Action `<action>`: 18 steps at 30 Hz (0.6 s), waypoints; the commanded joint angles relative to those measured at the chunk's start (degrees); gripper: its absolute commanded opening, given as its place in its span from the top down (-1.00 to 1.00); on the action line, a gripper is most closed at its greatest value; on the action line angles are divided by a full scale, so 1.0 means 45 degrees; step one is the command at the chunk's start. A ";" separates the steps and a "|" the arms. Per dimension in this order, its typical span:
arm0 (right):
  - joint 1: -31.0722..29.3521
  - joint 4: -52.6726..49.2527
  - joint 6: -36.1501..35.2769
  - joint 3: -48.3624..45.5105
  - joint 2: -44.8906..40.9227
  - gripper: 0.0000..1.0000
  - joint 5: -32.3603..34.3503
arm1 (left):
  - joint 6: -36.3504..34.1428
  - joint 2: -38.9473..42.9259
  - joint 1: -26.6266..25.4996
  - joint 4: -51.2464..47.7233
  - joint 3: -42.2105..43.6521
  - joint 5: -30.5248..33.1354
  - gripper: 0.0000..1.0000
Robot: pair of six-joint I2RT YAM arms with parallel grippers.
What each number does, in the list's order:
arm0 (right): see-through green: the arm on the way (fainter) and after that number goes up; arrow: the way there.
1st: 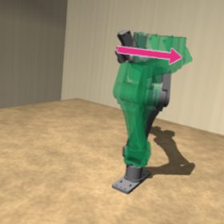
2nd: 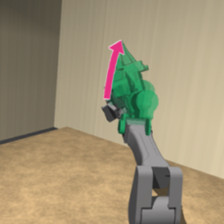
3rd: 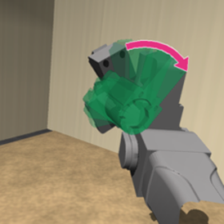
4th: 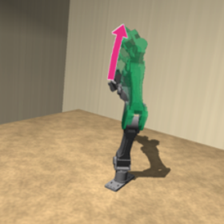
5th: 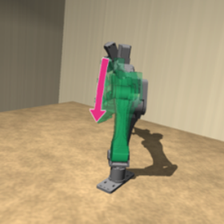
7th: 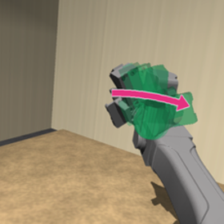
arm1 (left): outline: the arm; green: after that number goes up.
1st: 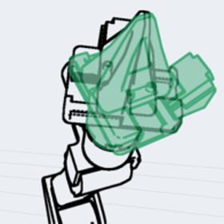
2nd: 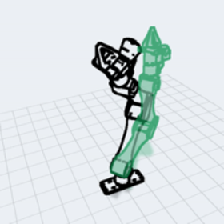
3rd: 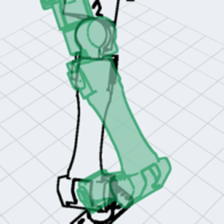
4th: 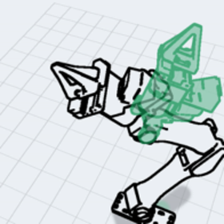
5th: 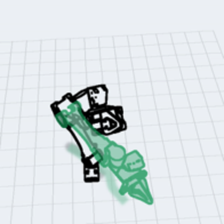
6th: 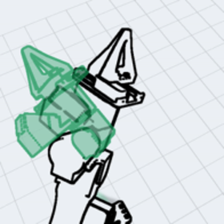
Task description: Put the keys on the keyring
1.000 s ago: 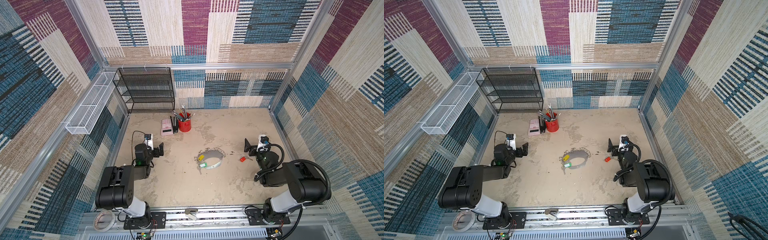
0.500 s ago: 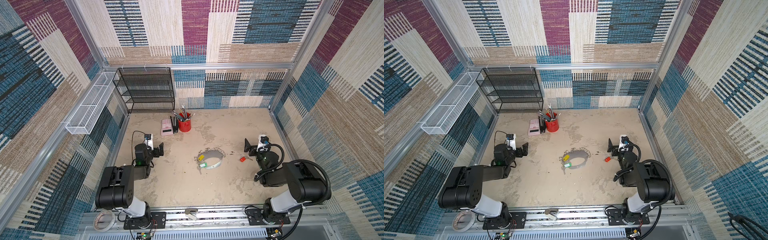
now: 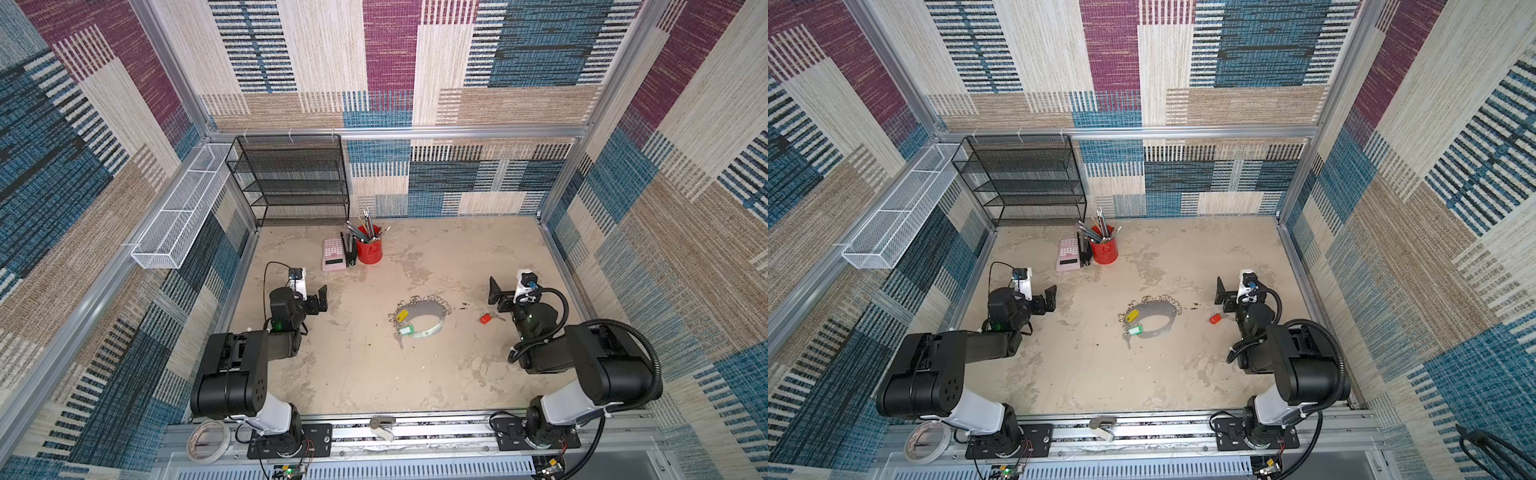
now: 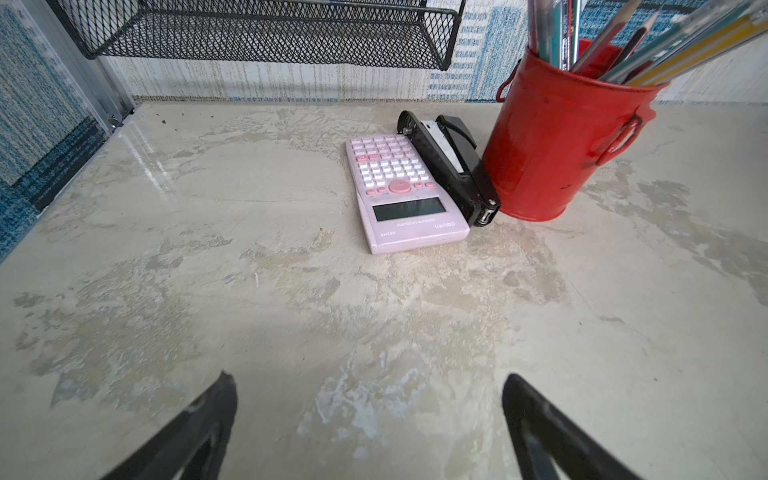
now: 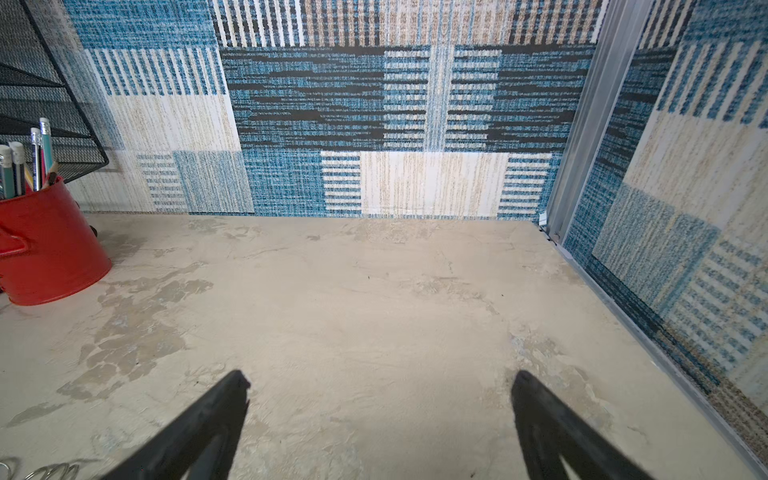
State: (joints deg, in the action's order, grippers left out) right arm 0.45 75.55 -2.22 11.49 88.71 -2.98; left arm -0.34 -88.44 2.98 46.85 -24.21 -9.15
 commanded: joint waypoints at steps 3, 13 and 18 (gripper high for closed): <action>-0.0010 0.0347 0.0023 -0.0018 -0.0003 -0.99 0.0000 | -0.0413 -0.0001 0.0001 -0.0013 -0.0124 0.0012 -0.99; -0.0010 0.0291 0.0043 0.0020 0.0007 -0.99 -0.0033 | -0.0008 -0.0035 0.0021 -0.0221 -0.0260 0.0911 -0.99; 0.0029 -0.0666 0.0321 0.0342 -0.0572 -0.99 0.0724 | 0.0414 0.0857 -0.0047 -0.0783 -0.0225 0.2365 -0.99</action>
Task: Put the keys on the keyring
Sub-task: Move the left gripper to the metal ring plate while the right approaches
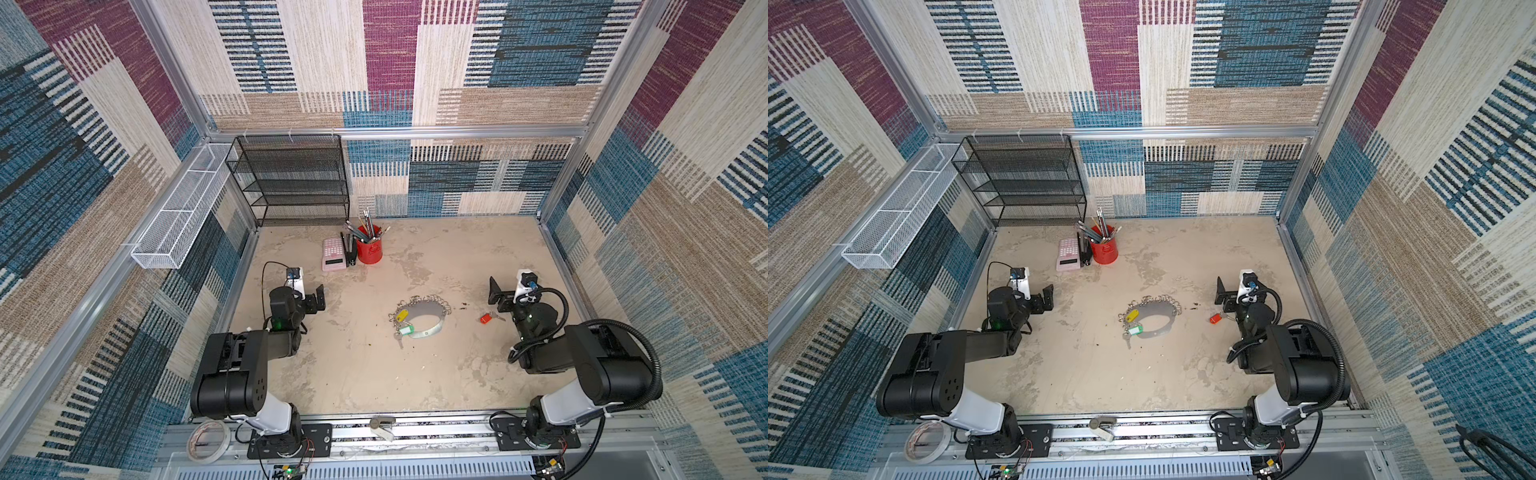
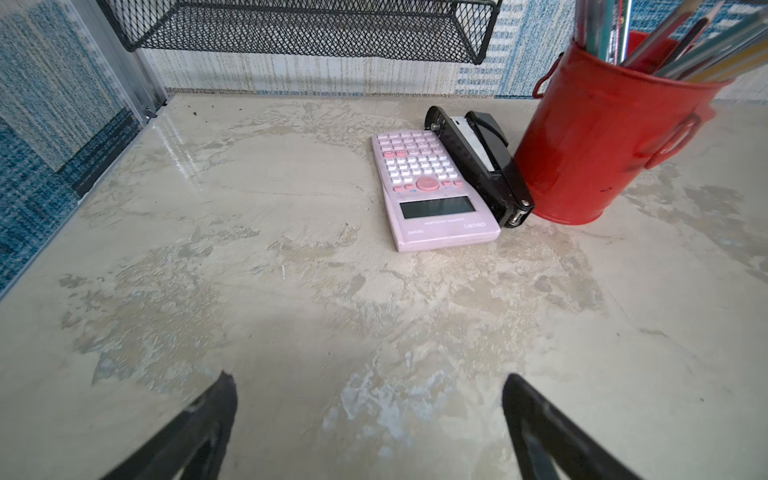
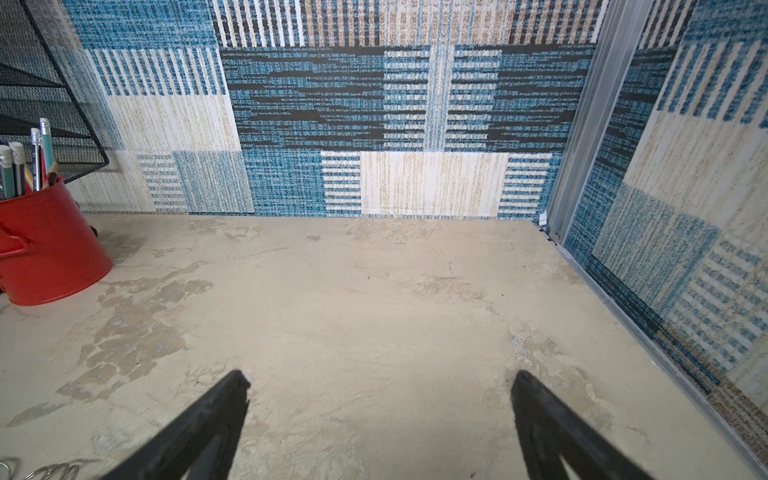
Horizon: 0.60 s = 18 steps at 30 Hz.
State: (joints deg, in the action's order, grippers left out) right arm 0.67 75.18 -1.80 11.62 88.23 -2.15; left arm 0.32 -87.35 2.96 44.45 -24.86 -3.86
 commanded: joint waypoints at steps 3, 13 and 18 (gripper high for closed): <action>-0.0073 -0.5393 0.0495 0.2385 -0.2142 -0.99 0.1013 | 0.0462 0.2038 -0.0408 -0.2169 -0.0258 0.2384 -0.99; 0.0124 -0.6881 0.8181 0.2140 -0.4077 -0.99 0.3074 | 0.7190 0.6359 -0.1247 -0.9048 -0.1094 0.4713 -0.98; 0.0145 -1.0010 0.9078 0.2863 -0.5267 -0.99 0.1739 | 0.9608 0.7579 -0.1244 -0.6864 0.0416 0.1853 -0.97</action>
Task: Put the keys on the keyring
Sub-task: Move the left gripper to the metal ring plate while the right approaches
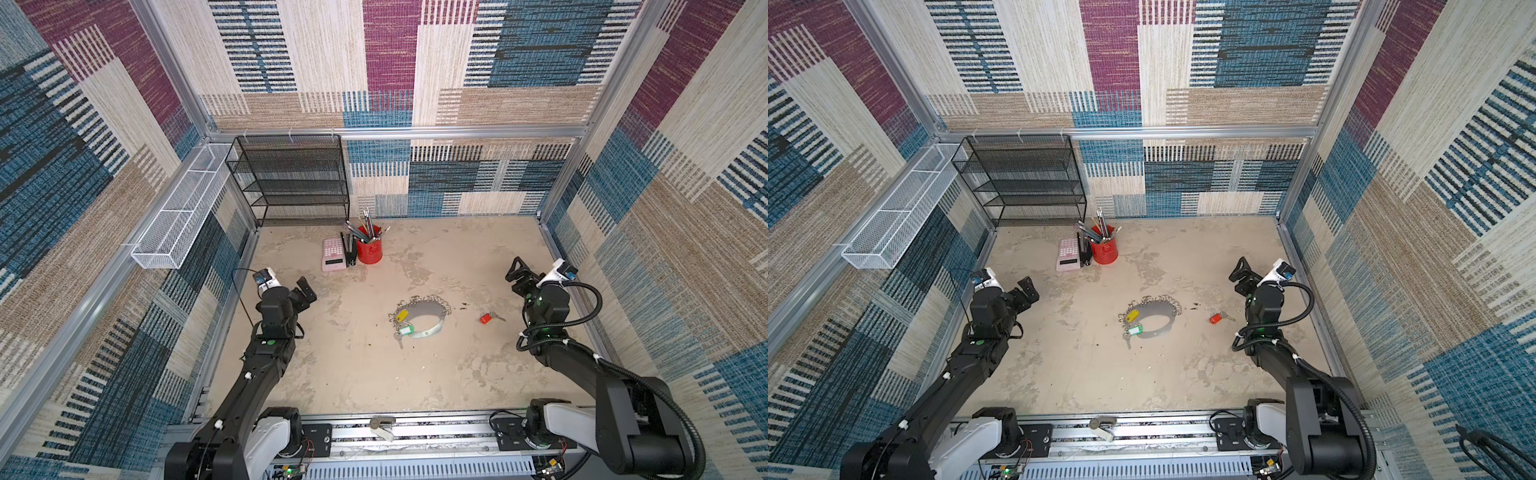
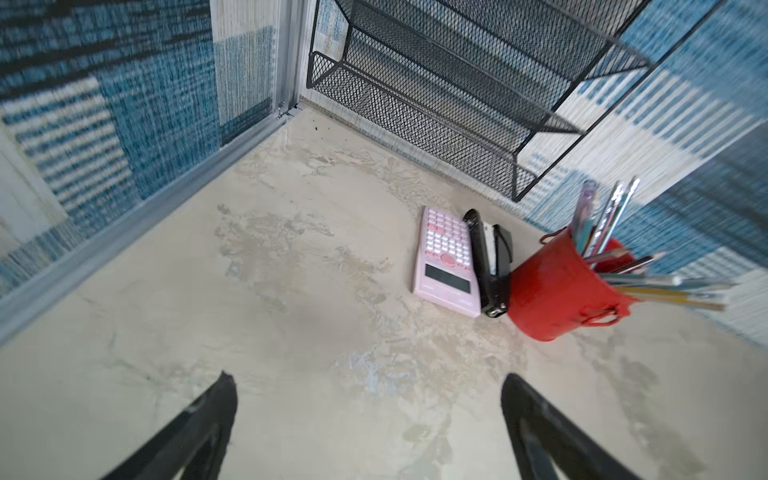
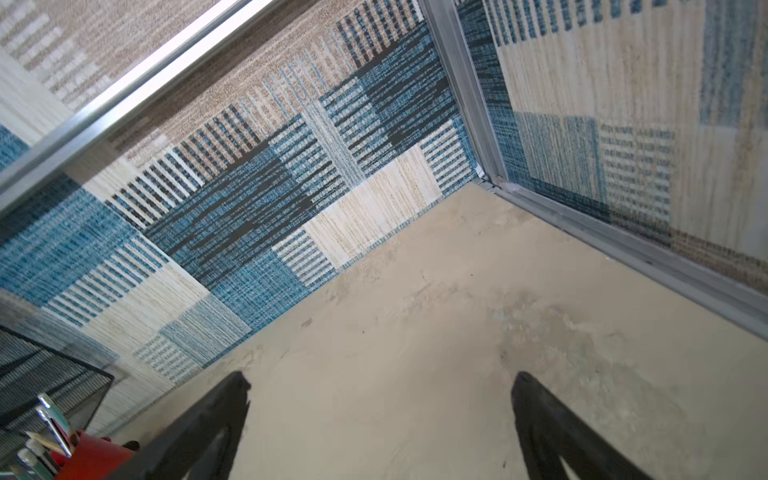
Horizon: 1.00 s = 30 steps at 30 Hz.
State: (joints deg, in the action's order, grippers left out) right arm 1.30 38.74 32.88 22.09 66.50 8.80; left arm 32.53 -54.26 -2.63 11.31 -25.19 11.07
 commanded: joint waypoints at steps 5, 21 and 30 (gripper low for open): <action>-0.0035 -0.3874 0.0582 0.0420 -0.1556 -0.99 -0.3151 | 0.2345 -0.0256 -0.0032 0.0358 -0.0114 -0.5719 -0.84; -0.5079 -0.5279 -0.1985 0.3755 0.4835 -0.14 -0.5618 | 0.0570 -0.3303 -0.4992 -0.7019 -0.4246 -0.6055 -0.12; -0.5191 -0.6363 -0.2302 0.6466 0.8096 0.59 -0.5443 | 0.1124 -0.3555 -0.5718 -0.6413 -0.3802 -0.5857 -0.06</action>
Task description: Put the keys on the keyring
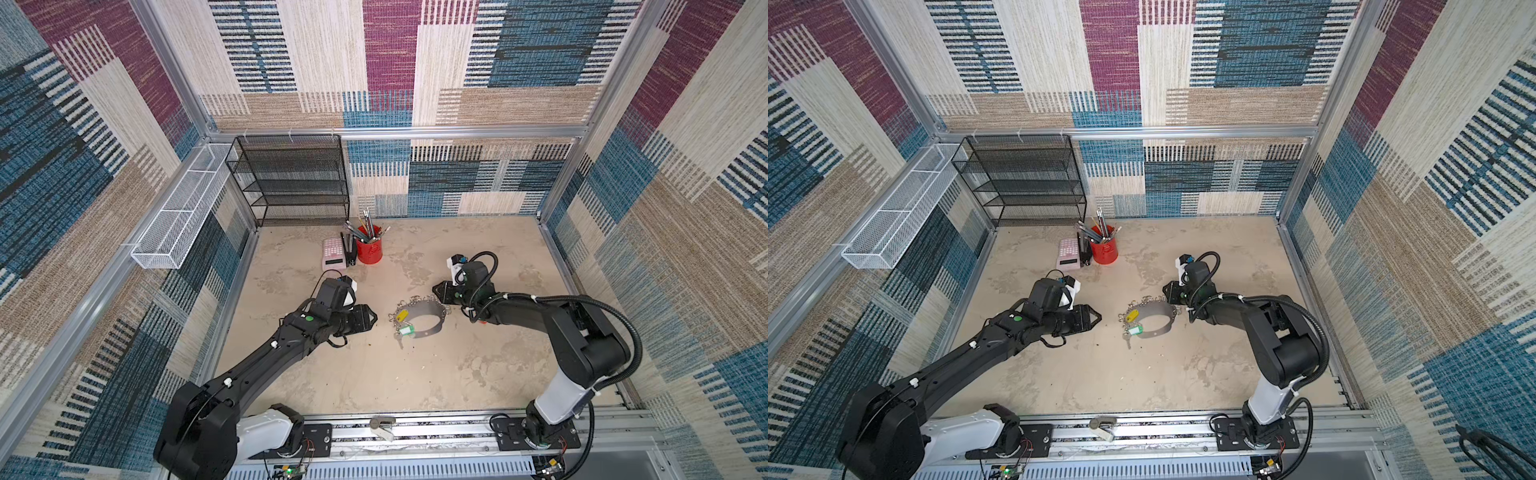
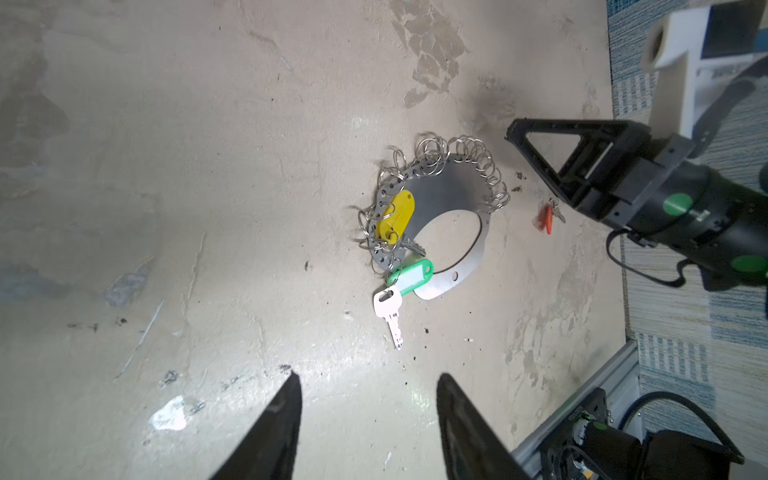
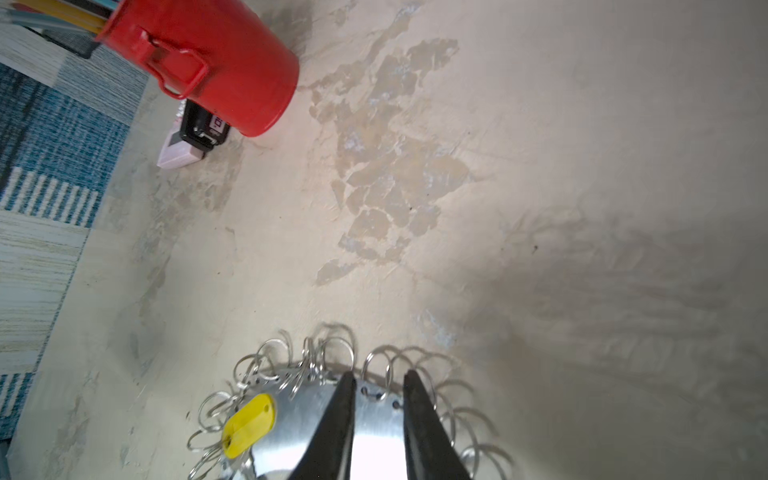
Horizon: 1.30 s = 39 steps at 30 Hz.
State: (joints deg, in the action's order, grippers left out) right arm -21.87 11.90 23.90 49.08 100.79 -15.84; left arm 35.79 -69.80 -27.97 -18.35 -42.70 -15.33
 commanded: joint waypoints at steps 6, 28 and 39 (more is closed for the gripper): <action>-0.0037 -0.1475 -0.0450 0.2022 0.2041 0.62 0.0030 | 0.0358 -0.0356 -0.0318 0.0334 -0.0081 0.0005 -0.04; -0.0038 0.1158 0.1954 -0.5566 -0.3774 0.44 -0.2938 | -0.1729 -0.1210 -0.0739 -0.1681 -0.2010 0.0251 -0.04; 0.0004 0.1984 0.2024 -0.3501 -0.3216 -0.06 -0.2867 | 0.0062 -0.5206 -0.3042 -0.0360 -0.3830 0.0435 -0.05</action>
State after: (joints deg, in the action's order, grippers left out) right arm -21.85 18.55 32.32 32.73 85.25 -27.97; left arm 32.23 -90.43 -41.15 -23.49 -58.52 -13.93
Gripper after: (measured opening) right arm 0.526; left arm 0.512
